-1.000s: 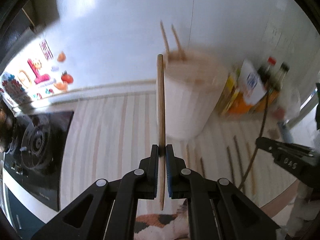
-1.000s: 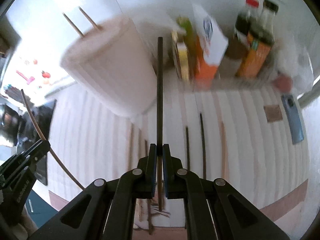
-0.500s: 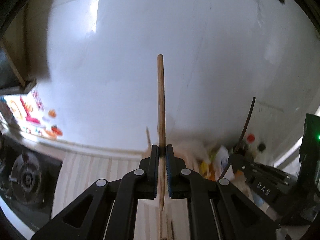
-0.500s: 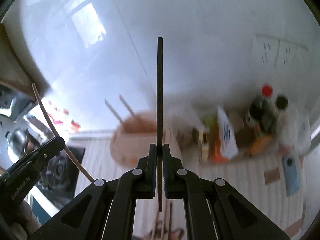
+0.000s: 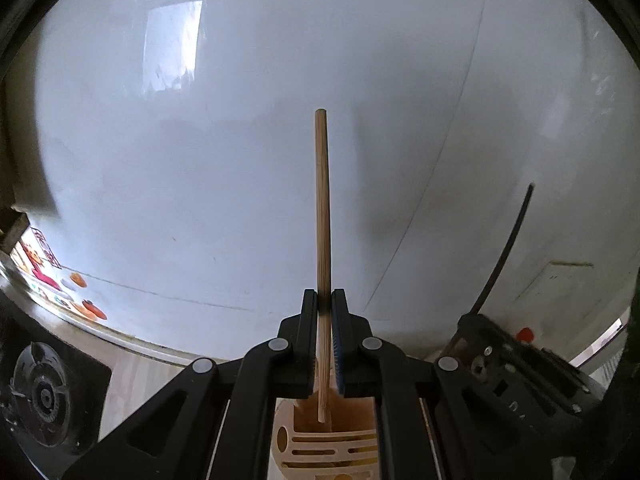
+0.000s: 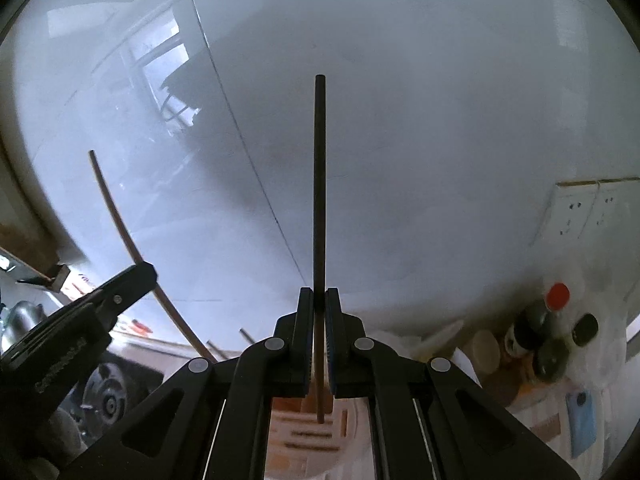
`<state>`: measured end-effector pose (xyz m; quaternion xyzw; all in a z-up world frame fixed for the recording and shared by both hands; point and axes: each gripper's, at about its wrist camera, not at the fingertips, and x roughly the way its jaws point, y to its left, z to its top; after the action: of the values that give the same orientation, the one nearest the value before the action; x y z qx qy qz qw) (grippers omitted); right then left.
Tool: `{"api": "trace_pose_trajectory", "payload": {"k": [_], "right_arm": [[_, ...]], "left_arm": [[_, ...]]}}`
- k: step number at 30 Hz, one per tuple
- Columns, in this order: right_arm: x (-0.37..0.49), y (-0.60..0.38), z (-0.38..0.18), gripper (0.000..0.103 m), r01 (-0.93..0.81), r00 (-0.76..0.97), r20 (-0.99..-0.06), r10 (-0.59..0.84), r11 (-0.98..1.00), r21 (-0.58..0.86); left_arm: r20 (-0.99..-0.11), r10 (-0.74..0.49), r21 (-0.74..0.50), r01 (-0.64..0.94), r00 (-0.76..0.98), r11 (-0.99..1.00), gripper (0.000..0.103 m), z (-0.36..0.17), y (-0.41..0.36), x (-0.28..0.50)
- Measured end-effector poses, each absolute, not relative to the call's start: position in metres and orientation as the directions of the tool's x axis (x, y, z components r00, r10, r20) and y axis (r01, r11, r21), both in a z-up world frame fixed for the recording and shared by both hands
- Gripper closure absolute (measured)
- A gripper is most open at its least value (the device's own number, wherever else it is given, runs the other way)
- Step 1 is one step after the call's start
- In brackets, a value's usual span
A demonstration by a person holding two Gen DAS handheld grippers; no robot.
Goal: Organize utensils
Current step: 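Carry both chopsticks over the holder and lower them into it, then open both tools to release the chopsticks and move back to the mat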
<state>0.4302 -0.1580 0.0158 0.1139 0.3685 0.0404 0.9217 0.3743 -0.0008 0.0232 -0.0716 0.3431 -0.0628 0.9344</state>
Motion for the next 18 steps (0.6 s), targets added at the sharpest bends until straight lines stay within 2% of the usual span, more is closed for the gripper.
{"api": "trace_pose_trajectory", "payload": {"k": [3, 12, 16, 18], "right_arm": [[0.438, -0.158, 0.005, 0.097, 0.015, 0.739, -0.656, 0.153, 0.97, 0.242], [0.44, -0.151, -0.02, 0.097, -0.004, 0.697, -0.694, 0.183, 0.968, 0.251], [0.445, -0.149, -0.034, 0.097, -0.04, 0.623, -0.748, 0.228, 0.965, 0.26], [0.444, -0.15, -0.039, 0.095, -0.047, 0.593, -0.77, 0.238, 0.964, 0.262]], "left_arm": [[-0.66, -0.168, -0.177, 0.066, 0.732, 0.982, 0.099, 0.005, 0.0, 0.382], [-0.718, -0.207, -0.202, 0.086, 0.665, 0.976, 0.098, -0.024, 0.013, 0.386], [-0.735, -0.221, -0.2, 0.107, 0.641, 0.974, 0.093, -0.017, 0.017, 0.372], [-0.728, -0.201, -0.184, 0.095, 0.655, 0.978, 0.087, -0.012, 0.026, 0.359]]}}
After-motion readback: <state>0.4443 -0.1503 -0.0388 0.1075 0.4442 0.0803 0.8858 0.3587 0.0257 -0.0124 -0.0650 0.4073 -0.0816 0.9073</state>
